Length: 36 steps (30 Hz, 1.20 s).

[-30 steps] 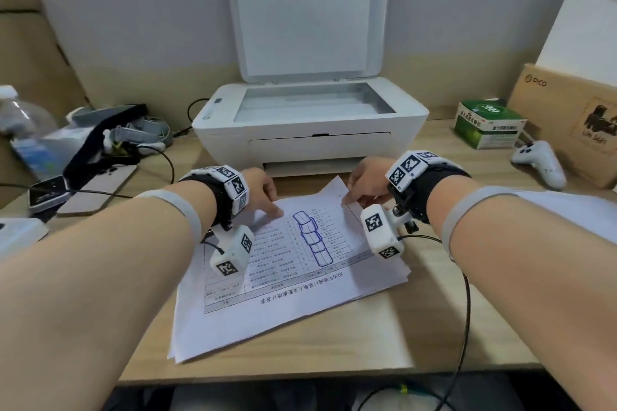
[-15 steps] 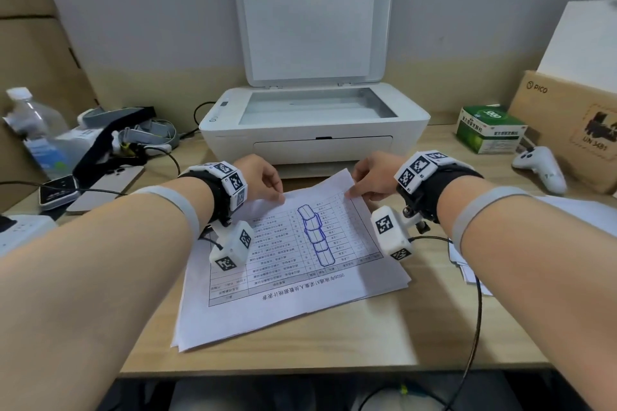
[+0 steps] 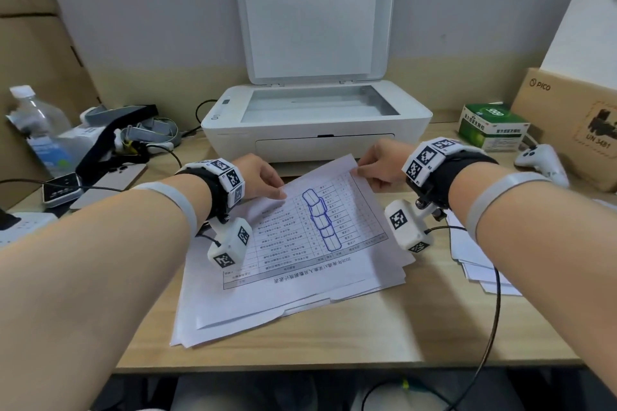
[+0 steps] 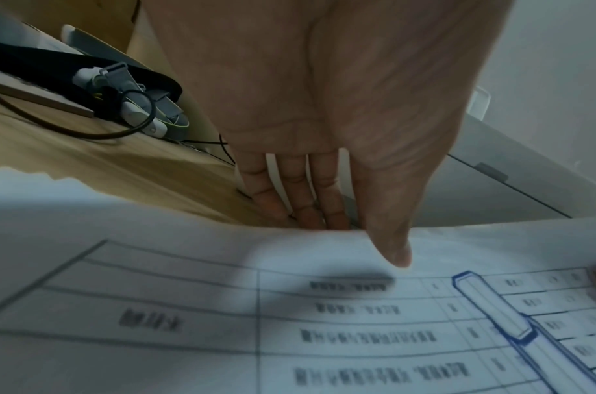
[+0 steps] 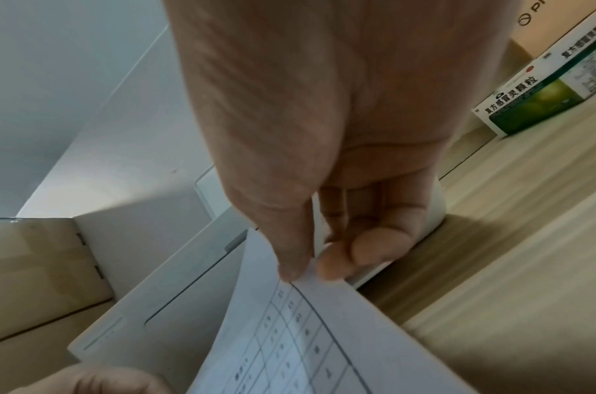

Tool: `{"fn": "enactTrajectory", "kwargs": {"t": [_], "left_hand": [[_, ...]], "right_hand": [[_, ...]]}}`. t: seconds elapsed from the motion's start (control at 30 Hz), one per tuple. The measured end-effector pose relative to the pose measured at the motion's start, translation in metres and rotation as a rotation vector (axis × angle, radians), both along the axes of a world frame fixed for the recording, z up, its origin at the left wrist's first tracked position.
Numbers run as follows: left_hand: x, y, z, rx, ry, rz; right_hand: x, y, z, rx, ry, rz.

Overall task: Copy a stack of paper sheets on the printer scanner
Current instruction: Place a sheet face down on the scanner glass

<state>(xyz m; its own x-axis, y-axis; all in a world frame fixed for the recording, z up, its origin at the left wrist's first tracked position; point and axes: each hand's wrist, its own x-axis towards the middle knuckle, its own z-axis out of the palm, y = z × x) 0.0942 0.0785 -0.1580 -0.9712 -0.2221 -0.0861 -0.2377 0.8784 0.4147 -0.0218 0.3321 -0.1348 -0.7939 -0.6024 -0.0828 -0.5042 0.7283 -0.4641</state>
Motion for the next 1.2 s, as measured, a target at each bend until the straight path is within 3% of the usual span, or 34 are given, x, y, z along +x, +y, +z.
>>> {"fn": "enactTrajectory", "kwargs": {"t": [0.1,0.27,0.37,0.57,0.7,0.8,0.87,0.93,1.0,1.07,1.2], "left_hand": [[0.001,0.001,0.006,-0.012,-0.035,0.011],[0.009,-0.002,0.026,-0.053,-0.187,0.007],[0.016,-0.008,0.046,-0.093,-0.232,0.017],[0.029,-0.010,0.107,-0.005,-0.074,0.062],[0.033,-0.020,0.141,0.436,0.089,0.131],[0.031,-0.020,0.168,0.530,0.304,0.155],[0.023,-0.024,0.180,0.545,0.483,0.150],[0.014,-0.028,0.183,0.495,0.632,0.129],[0.002,-0.032,0.176,0.329,0.693,0.137],[-0.009,-0.033,0.164,0.184,0.674,0.173],[-0.030,-0.032,0.140,0.213,0.517,0.178]], "right_hand": [[-0.002,0.002,0.008,-0.053,-0.059,-0.021],[0.004,0.014,0.035,-0.317,-0.484,-0.010],[0.006,0.024,0.064,-0.405,-0.562,0.034],[0.000,0.034,0.141,-0.469,-0.496,0.037],[-0.001,0.038,0.193,-0.748,-0.336,-0.002],[-0.005,0.038,0.215,-1.021,-0.287,-0.038],[-0.009,0.037,0.216,-1.093,-0.300,-0.045],[-0.016,0.035,0.208,-1.070,-0.303,-0.066],[-0.026,0.031,0.192,-1.015,-0.294,-0.094],[-0.039,0.025,0.174,-0.840,-0.231,-0.124],[-0.070,0.014,0.135,-0.532,-0.047,-0.137]]}}
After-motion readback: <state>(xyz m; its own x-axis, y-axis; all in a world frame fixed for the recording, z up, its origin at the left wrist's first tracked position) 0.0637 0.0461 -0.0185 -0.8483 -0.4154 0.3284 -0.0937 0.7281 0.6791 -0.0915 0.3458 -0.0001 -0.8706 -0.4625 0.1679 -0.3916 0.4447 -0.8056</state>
